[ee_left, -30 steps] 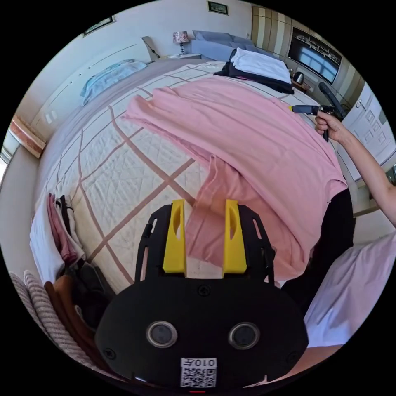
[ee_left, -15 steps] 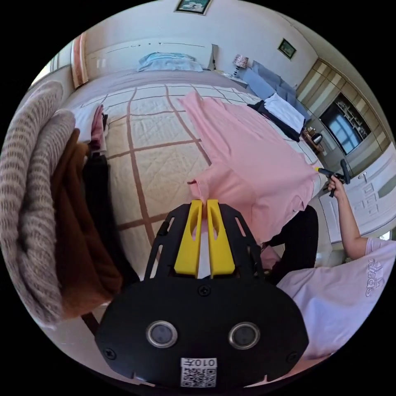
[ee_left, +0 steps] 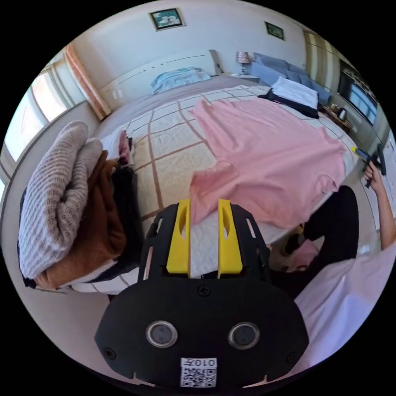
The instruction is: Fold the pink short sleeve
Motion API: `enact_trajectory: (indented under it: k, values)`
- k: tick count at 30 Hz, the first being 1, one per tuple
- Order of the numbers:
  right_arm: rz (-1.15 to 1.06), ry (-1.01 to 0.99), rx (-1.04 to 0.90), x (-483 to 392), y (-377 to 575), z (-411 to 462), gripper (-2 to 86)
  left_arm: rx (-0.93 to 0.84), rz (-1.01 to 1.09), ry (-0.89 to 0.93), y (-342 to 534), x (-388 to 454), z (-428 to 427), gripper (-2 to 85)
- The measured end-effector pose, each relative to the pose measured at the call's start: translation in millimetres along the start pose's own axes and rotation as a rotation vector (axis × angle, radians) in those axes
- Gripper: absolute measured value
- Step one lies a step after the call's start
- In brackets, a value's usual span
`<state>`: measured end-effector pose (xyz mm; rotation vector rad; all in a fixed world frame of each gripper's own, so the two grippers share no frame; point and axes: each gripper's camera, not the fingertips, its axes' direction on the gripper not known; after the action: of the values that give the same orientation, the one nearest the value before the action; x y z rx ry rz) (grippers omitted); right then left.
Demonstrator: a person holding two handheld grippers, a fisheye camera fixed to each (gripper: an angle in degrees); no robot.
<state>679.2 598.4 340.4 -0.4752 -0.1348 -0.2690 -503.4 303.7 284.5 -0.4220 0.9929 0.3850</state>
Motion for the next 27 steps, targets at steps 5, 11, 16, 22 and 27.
enact_trajectory:
  k: [5,11,16,22,27]
  values:
    - [-0.272,0.013,-0.101,-86.7,40.5,39.9,10.1,0.036,0.549,-0.029,65.0,128.4,14.6,9.5]
    - [-0.678,0.199,-0.214,-148.6,74.6,84.0,12.0,0.091,0.808,-0.05,95.8,188.4,37.0,9.6]
    - [-0.834,0.313,-0.217,-163.5,90.5,94.3,12.4,0.098,0.898,-0.068,108.0,202.0,48.8,8.6]
    - [-1.001,0.421,-0.233,-176.1,104.2,112.2,11.5,0.104,0.939,-0.103,117.7,204.1,49.6,5.3]
    - [-1.068,0.492,-0.213,-179.3,102.4,123.4,6.5,0.106,0.878,-0.003,111.2,188.7,45.8,1.9]
